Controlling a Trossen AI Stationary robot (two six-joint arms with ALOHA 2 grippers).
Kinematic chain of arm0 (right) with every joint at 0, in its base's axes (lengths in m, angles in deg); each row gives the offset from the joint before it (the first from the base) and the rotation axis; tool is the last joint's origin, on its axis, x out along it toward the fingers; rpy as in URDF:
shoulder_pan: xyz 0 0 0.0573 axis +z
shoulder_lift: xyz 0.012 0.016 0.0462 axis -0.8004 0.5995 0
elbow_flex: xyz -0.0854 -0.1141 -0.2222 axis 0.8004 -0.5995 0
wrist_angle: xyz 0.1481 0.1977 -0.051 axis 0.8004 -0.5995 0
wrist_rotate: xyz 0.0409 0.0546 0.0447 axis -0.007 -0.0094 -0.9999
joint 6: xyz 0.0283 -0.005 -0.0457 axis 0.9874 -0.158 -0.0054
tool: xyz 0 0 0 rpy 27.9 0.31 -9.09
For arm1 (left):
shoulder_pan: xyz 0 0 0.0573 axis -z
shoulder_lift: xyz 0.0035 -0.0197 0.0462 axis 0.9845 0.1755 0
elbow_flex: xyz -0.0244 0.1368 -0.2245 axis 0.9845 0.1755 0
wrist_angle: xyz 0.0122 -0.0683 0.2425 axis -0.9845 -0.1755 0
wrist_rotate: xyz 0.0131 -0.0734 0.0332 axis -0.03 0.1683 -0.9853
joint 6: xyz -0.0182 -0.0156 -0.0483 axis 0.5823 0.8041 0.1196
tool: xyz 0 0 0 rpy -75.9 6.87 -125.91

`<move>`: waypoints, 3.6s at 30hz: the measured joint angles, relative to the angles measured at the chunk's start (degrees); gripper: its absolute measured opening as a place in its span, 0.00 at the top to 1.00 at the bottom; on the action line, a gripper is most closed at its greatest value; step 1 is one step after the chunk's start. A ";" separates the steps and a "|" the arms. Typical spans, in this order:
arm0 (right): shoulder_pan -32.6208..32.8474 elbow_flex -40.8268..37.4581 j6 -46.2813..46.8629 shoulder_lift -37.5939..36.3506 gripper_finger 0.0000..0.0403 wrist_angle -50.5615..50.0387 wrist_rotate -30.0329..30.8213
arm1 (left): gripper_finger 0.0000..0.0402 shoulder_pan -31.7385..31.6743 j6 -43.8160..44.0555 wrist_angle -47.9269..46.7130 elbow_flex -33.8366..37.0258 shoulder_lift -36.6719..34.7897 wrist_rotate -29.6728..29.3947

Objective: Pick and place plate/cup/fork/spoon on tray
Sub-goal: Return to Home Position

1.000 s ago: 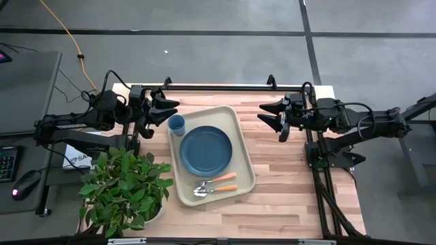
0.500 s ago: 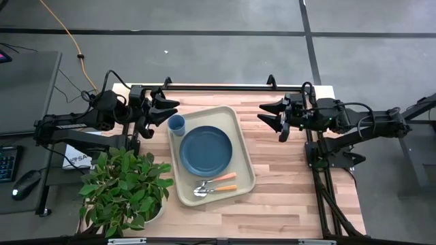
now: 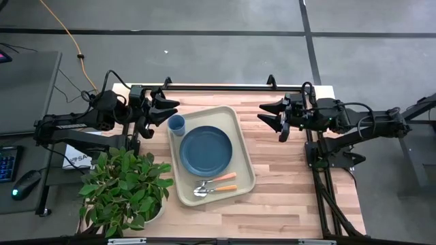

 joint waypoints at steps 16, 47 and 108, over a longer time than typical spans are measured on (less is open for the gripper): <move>0.02 0.00 0.00 0.00 0.49 0.00 -0.01 | 0.68 0.01 0.00 -1.34 0.00 -0.02 0.00; 0.00 0.02 1.07 -0.02 0.49 -0.21 0.05 | 0.68 4.59 -0.96 -7.25 15.95 -12.48 -1.02; 2.73 -54.55 4.22 -51.34 1.00 15.28 -9.06 | 1.00 6.60 1.31 -7.87 46.93 -44.09 -7.78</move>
